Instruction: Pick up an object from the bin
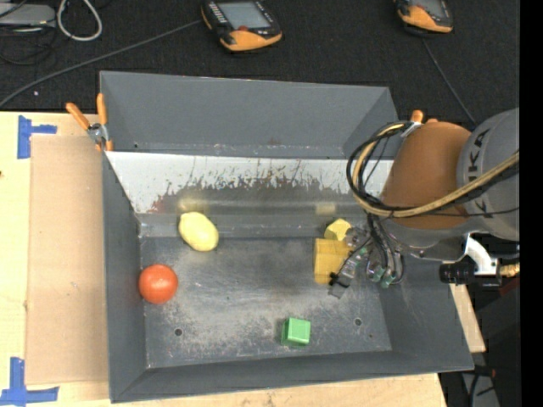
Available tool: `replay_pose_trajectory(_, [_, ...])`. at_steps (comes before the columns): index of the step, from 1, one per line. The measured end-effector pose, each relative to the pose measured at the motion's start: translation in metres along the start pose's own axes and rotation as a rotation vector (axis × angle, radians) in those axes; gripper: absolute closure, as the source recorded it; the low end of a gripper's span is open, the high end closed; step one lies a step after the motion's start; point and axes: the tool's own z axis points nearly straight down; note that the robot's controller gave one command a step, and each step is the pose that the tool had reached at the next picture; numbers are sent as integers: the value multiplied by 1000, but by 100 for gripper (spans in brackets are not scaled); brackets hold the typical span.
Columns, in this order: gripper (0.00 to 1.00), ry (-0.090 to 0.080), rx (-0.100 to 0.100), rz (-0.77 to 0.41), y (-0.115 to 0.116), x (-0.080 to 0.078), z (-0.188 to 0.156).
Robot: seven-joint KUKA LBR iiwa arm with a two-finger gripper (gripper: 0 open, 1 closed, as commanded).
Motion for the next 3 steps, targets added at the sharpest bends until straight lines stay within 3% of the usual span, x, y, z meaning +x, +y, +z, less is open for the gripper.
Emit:
replay_pose_trajectory(1, [100, 6, 3, -2, -1, 1, -11])
replay_pose_trajectory(3, [100, 3, 1, -5, 0, 1, -52])
